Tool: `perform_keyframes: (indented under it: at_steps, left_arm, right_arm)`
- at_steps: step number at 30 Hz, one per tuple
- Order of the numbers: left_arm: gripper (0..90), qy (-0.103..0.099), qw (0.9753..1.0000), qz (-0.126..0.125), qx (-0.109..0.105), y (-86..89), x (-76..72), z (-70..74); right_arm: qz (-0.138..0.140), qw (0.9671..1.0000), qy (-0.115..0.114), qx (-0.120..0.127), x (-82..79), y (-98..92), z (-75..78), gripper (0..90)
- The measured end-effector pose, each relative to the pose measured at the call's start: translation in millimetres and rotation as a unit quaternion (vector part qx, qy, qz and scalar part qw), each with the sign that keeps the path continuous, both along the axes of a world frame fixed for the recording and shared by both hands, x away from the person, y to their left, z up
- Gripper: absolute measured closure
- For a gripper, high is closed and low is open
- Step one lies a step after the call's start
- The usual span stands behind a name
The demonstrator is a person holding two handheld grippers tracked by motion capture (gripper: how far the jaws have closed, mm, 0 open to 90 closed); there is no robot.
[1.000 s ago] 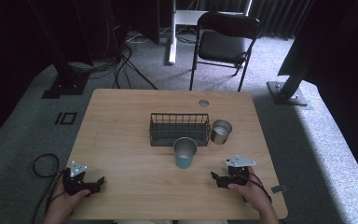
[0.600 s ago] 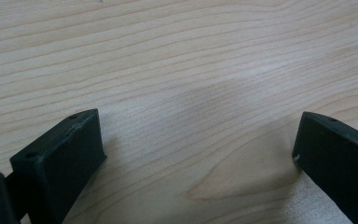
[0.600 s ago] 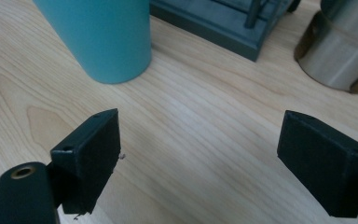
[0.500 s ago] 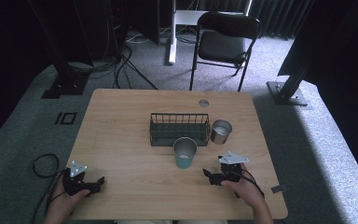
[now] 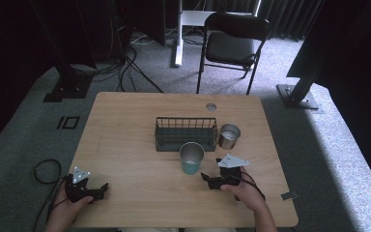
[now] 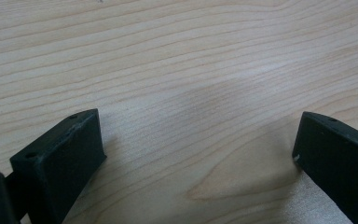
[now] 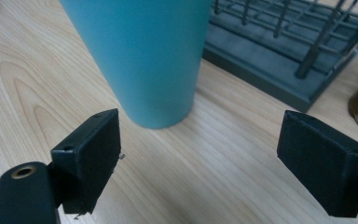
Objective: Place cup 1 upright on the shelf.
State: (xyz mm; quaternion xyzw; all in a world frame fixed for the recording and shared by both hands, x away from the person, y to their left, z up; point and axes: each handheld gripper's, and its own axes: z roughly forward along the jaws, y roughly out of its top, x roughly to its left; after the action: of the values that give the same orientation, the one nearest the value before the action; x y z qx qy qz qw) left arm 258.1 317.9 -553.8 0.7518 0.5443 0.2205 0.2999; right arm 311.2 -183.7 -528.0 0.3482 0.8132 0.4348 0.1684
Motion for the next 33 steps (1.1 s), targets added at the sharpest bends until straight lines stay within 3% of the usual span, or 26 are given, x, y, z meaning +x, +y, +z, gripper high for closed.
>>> perform_keyframes:
  at_steps: [19, 33]
  left_arm:
    - [2.3, 0.000, 1.0000, 0.000, 0.000, 0.0, 0.0, 0.0]
    - [2.3, 0.000, 1.0000, 0.000, 0.000, 0.0, 0.0, 0.0]
  right_arm:
    - [0.034, 0.9985, -0.036, 0.026, 6.0, 25.2, 7.9, 13.5]
    - [0.039, 0.9966, -0.055, 0.048, 14.2, 42.4, 14.8, 14.2]
